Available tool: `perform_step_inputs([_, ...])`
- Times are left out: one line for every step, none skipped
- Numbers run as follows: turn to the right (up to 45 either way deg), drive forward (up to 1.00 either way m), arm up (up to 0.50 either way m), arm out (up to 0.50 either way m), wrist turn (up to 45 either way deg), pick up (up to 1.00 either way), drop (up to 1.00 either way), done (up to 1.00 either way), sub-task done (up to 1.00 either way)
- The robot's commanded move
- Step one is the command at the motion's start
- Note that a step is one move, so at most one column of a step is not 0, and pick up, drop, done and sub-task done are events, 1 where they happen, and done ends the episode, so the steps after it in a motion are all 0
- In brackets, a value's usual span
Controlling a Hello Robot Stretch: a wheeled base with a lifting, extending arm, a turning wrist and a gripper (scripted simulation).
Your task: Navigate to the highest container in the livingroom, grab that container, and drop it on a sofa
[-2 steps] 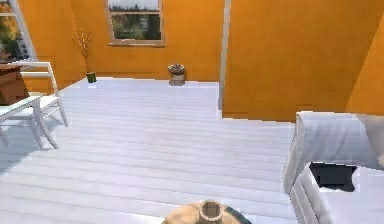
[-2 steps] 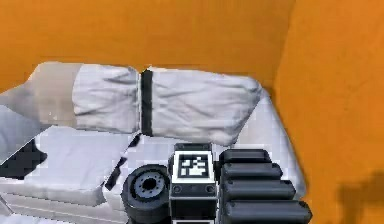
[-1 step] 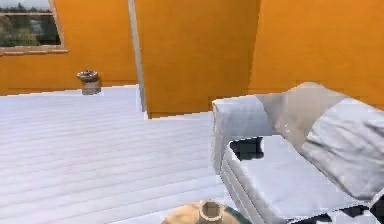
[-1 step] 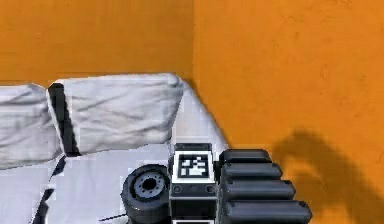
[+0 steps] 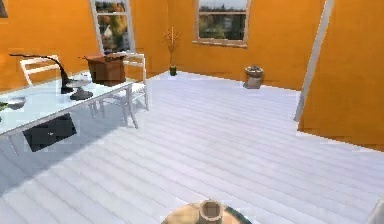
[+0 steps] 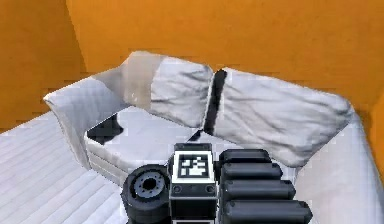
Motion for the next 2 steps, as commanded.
perform_step_inputs([-9.0, 0.0, 0.0, 0.0, 0.0, 0.0, 0.0, 0.0, 0.0])
perform_step_inputs([0.0, 0.0, 0.0, 0.48, 0.0, 0.0, 0.0, 0.0, 0.0])
